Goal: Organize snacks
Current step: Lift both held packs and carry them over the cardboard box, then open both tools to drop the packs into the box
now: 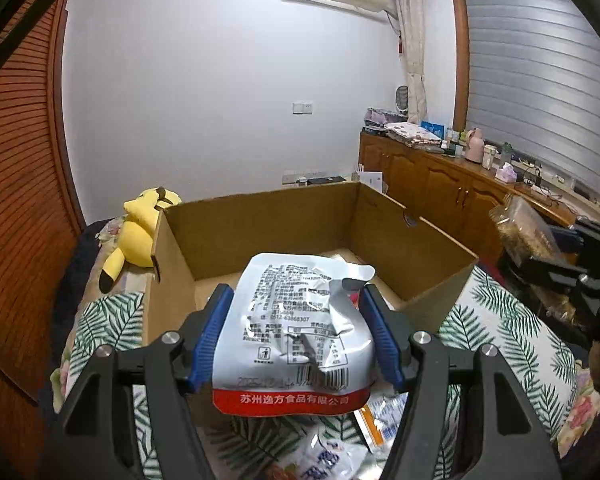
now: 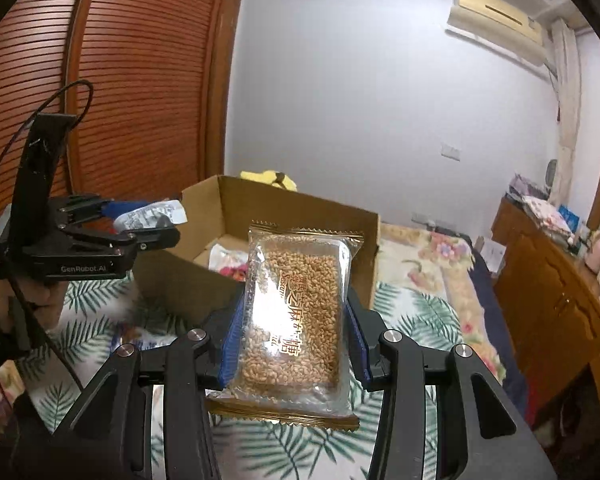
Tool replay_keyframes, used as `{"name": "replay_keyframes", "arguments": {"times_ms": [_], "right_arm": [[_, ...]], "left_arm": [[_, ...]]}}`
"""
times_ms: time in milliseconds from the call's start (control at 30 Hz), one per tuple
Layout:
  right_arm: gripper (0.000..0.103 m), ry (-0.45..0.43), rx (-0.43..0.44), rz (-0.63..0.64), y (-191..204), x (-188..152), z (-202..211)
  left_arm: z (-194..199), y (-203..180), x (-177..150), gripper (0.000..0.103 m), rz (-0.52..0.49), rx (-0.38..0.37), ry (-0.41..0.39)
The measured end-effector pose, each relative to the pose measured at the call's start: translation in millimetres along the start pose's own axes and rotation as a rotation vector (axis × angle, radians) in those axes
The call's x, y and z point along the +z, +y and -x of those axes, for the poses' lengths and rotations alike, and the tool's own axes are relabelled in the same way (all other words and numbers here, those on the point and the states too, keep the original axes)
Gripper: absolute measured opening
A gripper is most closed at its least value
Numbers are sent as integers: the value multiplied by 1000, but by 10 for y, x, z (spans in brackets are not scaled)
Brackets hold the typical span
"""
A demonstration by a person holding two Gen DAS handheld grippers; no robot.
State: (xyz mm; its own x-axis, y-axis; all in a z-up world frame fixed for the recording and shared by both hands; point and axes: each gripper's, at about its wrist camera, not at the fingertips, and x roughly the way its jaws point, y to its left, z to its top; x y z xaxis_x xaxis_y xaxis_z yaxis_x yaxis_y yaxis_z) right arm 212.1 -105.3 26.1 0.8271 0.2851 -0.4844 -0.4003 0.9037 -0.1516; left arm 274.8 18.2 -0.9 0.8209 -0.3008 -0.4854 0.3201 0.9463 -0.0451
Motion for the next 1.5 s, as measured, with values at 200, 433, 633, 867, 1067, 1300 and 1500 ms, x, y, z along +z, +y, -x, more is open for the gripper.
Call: {"name": "replay_keyframes", "arguments": {"times_ms": [200, 433, 633, 867, 1067, 1300, 1500], "right_arm": [[44, -9, 27, 21, 13, 173, -238], [44, -4, 59, 20, 8, 259, -548], [44, 19, 71, -1, -35, 237, -753], [44, 25, 86, -13, -127, 361, -960], [44, 59, 93, -14, -110, 363, -1181], [44, 111, 127, -43, -117, 322, -1398], [45, 139, 129, -43, -91, 282, -1471]], "left_arm": [[-189, 165, 138, 64, 26, -7, 15], [-421, 256, 82, 64, 37, -5, 44], [-516, 260, 64, 64, 32, -12, 54], [-613, 255, 149, 65, 12, -8, 80], [-623, 288, 177, 78, 14, 18, 71], [-545, 357, 119, 79, 47, 31, 40], [-548, 432, 74, 89, 59, 38, 34]]}}
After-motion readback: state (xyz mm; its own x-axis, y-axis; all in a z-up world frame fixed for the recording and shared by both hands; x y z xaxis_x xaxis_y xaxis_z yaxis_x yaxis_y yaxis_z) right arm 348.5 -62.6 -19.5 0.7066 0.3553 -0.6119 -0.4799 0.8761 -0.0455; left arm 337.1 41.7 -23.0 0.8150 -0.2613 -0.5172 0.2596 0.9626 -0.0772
